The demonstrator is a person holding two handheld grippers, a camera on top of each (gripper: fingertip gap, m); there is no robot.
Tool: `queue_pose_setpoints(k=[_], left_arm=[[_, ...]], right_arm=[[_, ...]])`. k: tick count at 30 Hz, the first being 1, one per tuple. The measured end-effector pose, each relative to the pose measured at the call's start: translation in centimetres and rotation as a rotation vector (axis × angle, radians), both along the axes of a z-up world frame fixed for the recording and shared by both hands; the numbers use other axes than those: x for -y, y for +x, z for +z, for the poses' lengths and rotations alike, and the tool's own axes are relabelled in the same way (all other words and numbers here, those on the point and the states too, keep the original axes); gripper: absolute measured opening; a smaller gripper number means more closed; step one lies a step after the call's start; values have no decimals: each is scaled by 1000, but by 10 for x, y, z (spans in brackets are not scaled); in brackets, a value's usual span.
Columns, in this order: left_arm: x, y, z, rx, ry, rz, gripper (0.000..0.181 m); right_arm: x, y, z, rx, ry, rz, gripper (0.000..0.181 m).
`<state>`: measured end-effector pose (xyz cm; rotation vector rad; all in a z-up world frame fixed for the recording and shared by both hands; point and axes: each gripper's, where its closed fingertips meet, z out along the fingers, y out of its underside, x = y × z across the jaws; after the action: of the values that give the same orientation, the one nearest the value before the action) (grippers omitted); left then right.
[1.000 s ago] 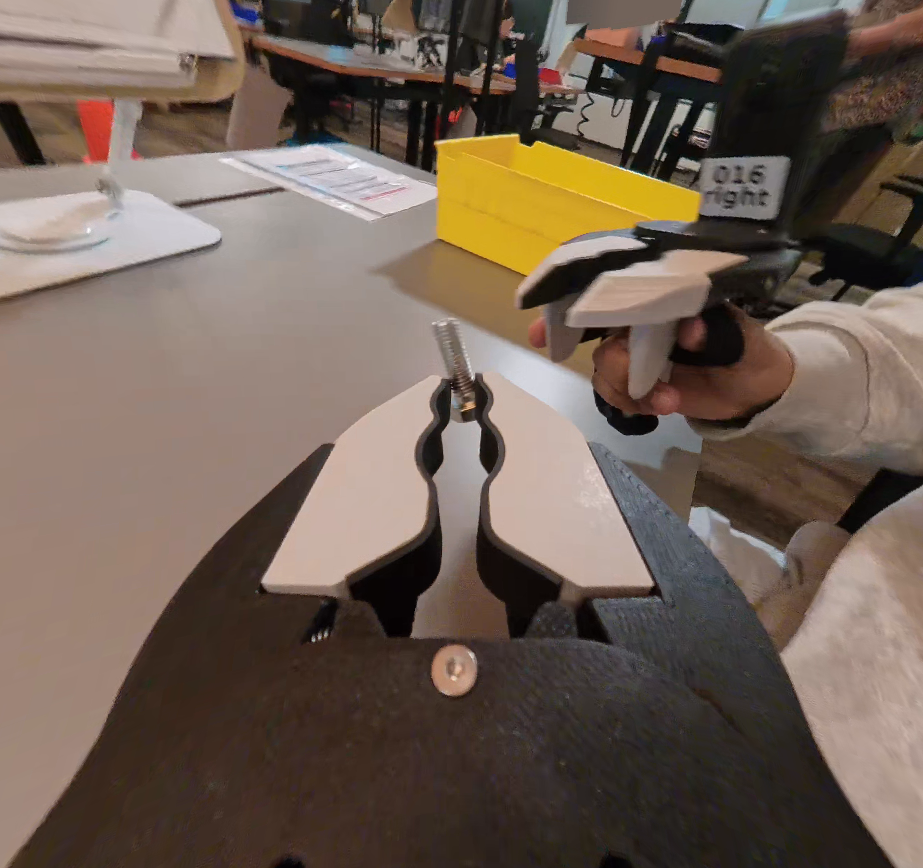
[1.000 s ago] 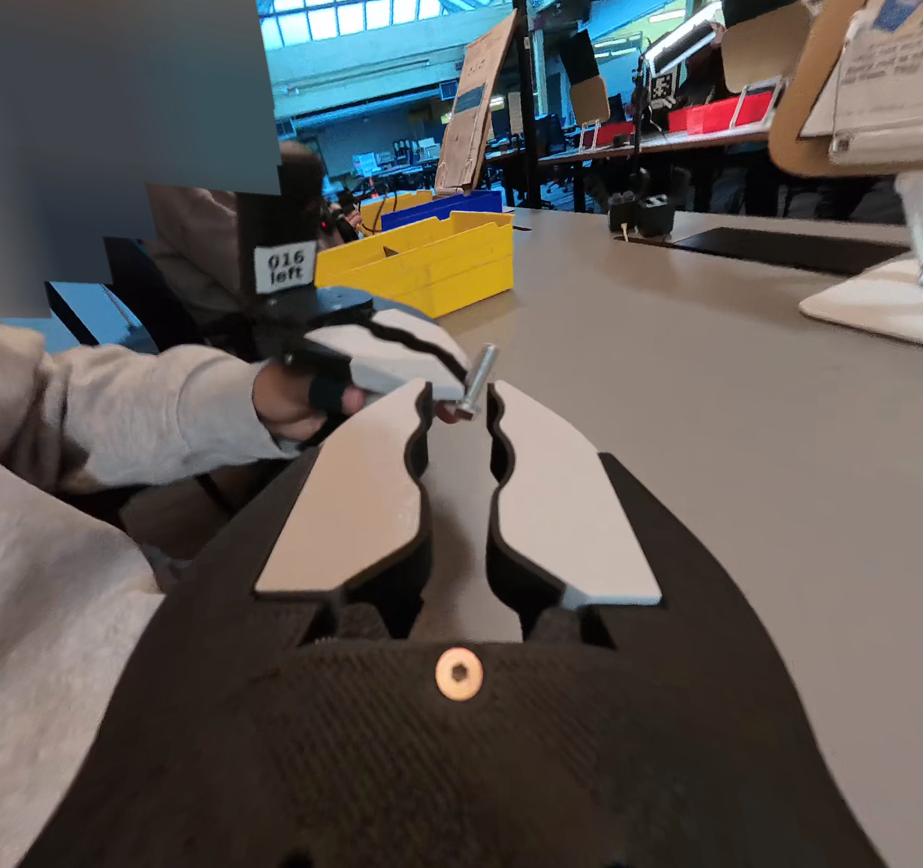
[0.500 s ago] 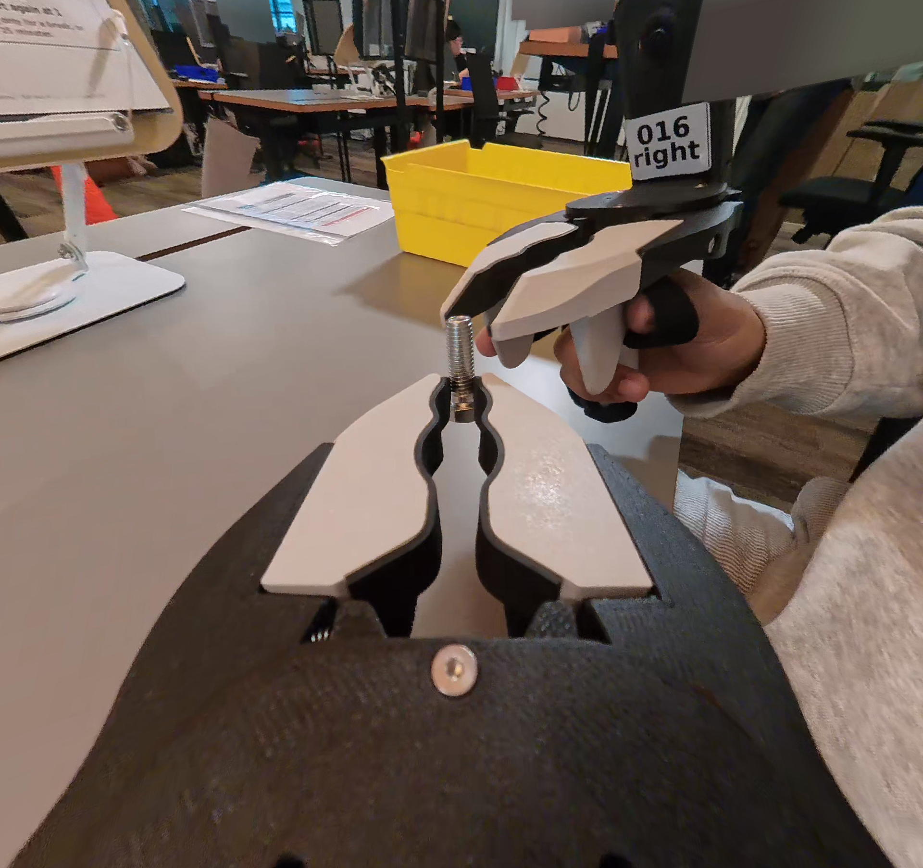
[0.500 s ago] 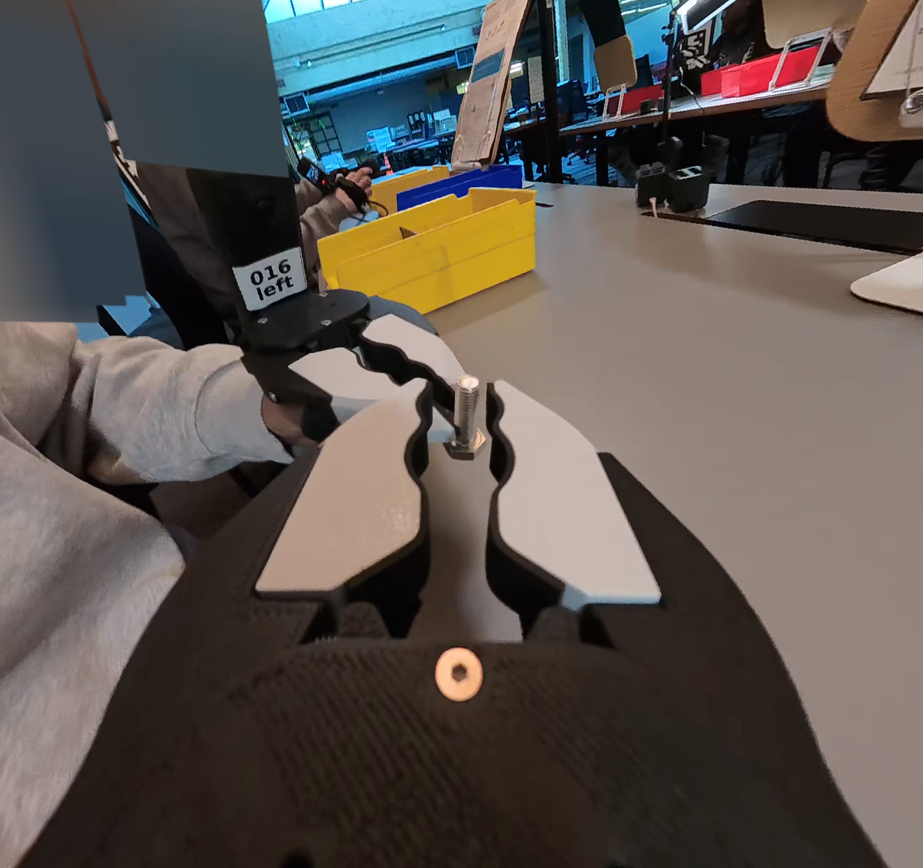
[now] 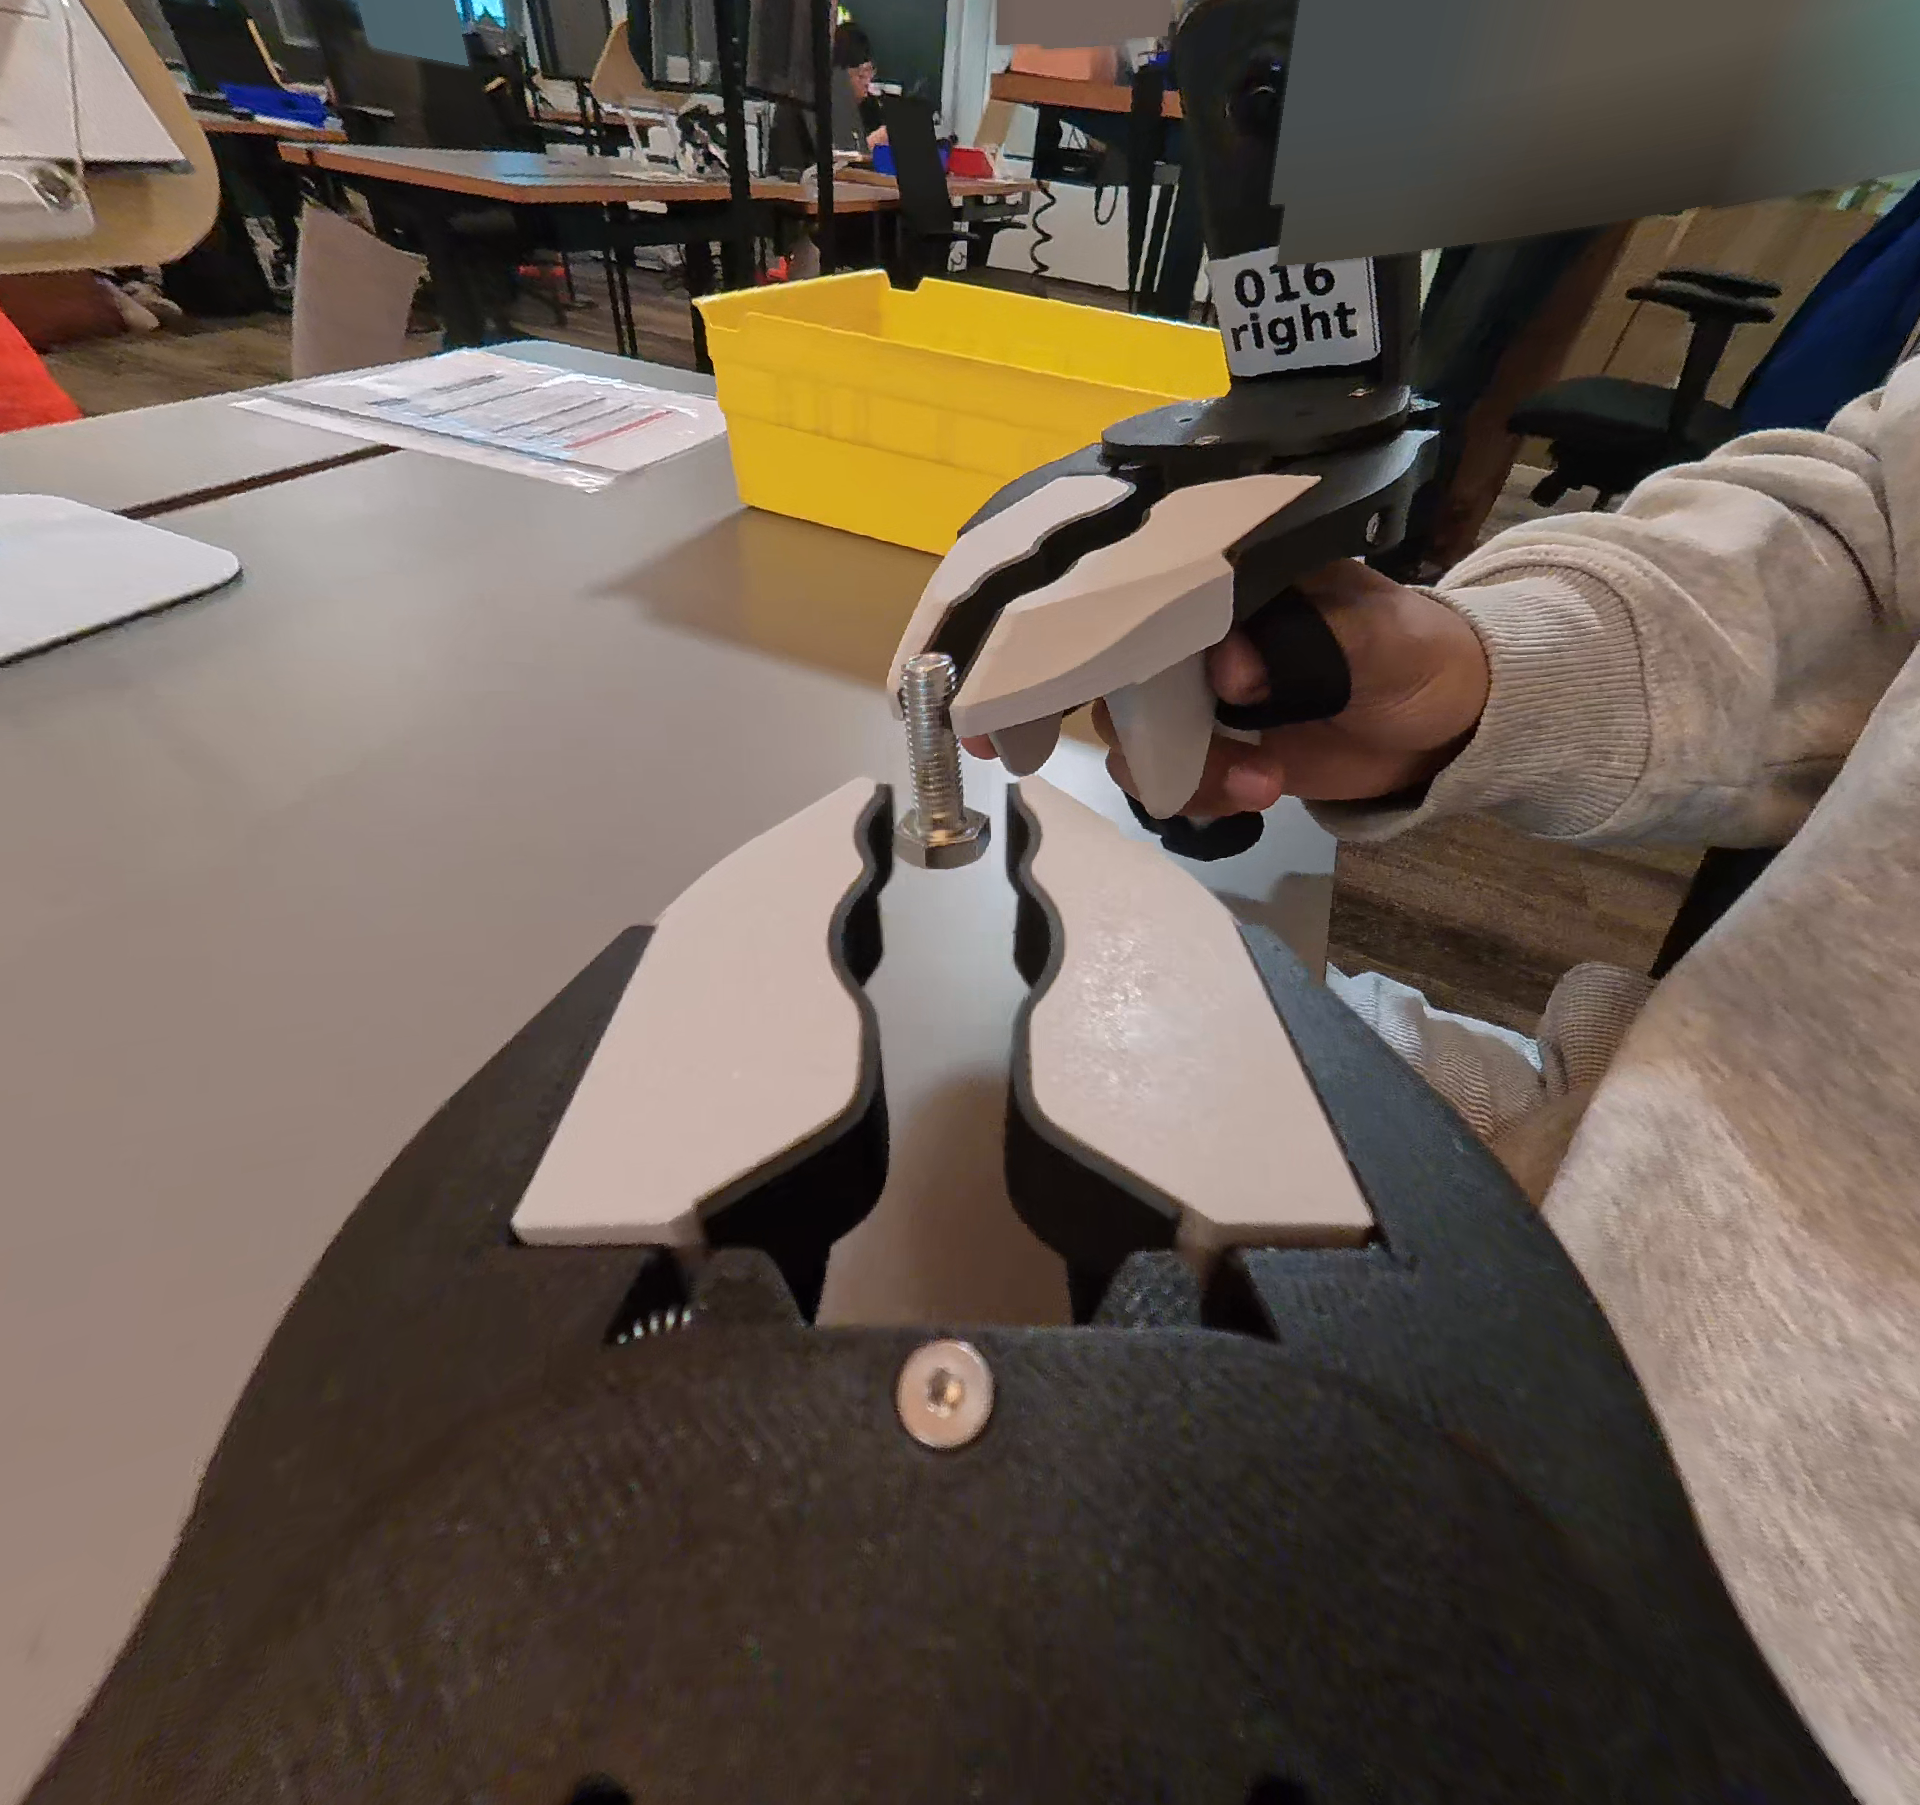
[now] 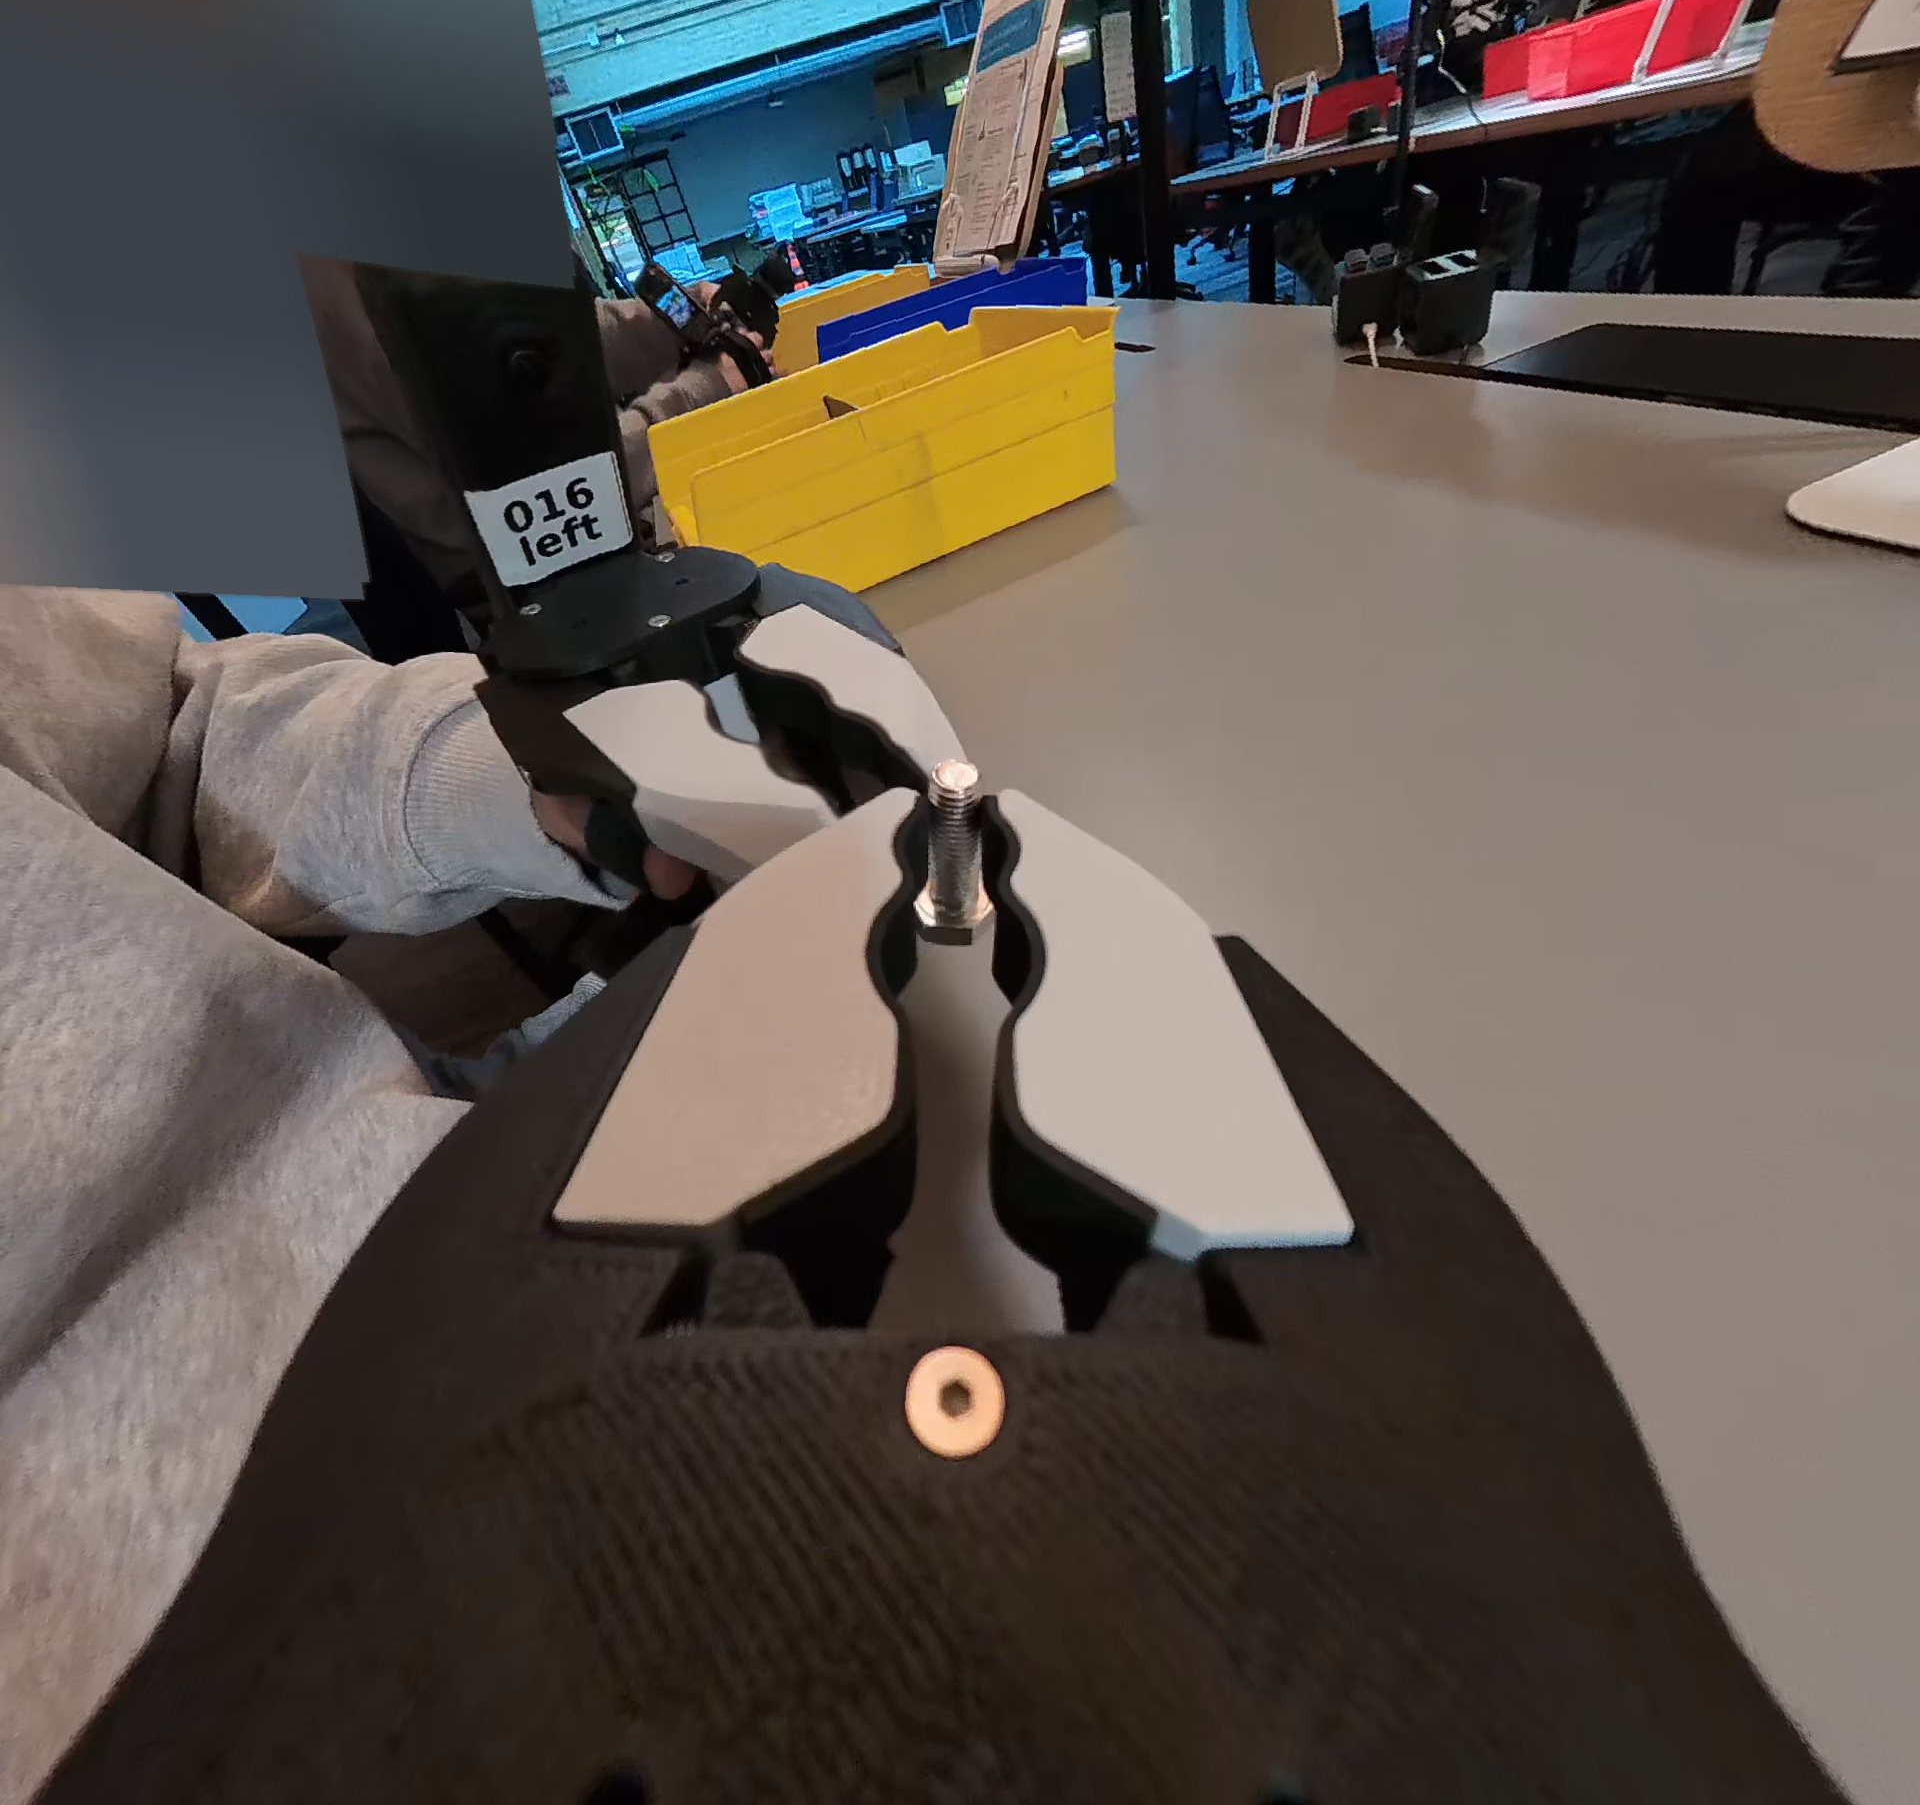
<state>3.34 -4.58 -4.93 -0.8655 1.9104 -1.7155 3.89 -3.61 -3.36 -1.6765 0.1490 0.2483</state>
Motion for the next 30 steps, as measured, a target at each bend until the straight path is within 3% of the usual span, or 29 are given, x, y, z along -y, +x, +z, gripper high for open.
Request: queue_pose_setpoints(k=[3,6,13,30], left_arm=[[3,2,-5,-67,-12,-30,47],[7,1,-9,-114,-29,-70,54],[25,-13,-8,-87,0,-224,47],[30,-21,8,13,-86,-290,27]], right_arm=[[4,5,0,-13,7,-13,9],[8,4,2,-9,25,-1,9],[18,-8,2,73,2,70,9],[24,-25,25,62,68,100,9]])
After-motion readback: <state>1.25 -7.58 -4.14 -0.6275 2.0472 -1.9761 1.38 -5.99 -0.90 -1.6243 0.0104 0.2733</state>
